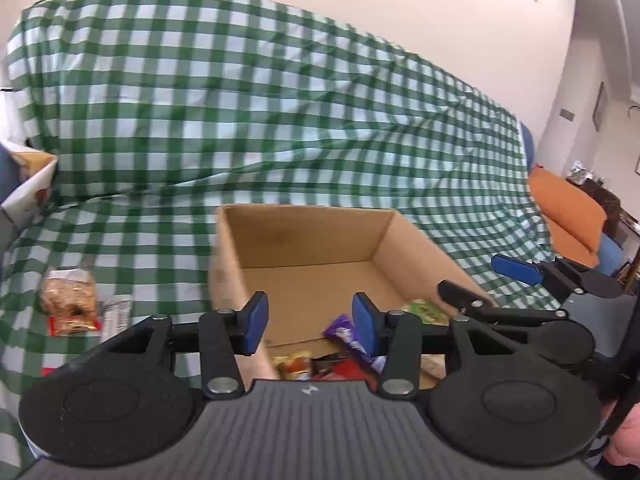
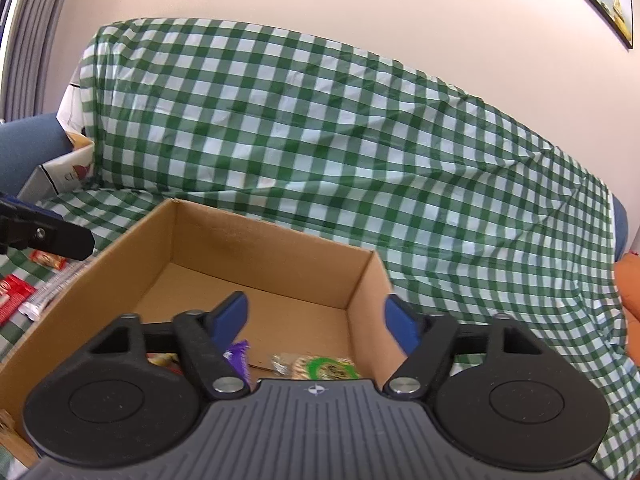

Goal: Organize snacks
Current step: 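Move both open tools from the box back to the snack pile, then grasp the red sausage packet with left tool while right tool grasps the silver stick bar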

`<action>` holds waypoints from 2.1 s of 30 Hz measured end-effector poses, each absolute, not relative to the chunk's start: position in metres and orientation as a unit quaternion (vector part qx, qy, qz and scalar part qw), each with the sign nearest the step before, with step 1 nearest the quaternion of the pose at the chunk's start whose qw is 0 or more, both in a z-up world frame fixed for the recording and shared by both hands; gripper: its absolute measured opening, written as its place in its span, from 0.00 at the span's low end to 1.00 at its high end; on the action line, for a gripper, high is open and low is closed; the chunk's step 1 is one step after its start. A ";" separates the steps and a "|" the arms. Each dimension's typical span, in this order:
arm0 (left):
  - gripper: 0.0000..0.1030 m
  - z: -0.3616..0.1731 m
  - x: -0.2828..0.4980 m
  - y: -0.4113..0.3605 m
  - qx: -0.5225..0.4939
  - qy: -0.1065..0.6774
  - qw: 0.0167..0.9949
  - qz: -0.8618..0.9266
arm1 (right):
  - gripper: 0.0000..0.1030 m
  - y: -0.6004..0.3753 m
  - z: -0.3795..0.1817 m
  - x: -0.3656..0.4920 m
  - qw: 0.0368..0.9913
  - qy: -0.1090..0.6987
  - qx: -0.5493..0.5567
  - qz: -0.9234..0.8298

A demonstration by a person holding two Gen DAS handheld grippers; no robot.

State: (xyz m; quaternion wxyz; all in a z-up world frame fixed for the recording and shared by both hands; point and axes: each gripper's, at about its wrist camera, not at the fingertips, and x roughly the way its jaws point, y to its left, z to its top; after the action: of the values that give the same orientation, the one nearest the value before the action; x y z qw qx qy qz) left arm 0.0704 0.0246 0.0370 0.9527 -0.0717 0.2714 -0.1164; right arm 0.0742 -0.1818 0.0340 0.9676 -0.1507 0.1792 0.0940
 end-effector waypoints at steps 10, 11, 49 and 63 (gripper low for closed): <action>0.33 0.022 0.076 0.072 -0.076 0.330 0.940 -0.044 | 0.50 -0.144 0.035 0.075 0.967 0.189 -0.121 0.117; 0.33 0.020 0.076 0.079 -0.080 0.336 0.938 -0.036 | 0.50 -0.139 0.035 0.075 0.967 0.191 -0.118 0.119; 0.39 -0.072 0.075 0.210 -0.088 0.487 0.861 0.118 | 0.54 0.015 0.022 0.048 0.944 0.198 -0.127 0.233; 0.28 -0.069 0.073 0.230 -0.156 0.473 0.856 0.141 | 0.53 0.074 -0.029 0.089 0.919 0.285 -0.118 0.246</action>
State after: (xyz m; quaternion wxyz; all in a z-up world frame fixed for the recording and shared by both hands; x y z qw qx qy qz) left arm 0.0735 0.2300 -0.0694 0.8559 -0.1558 0.4725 0.1411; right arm 0.0888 0.0739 -0.0285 0.9189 -0.1178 0.2848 0.2461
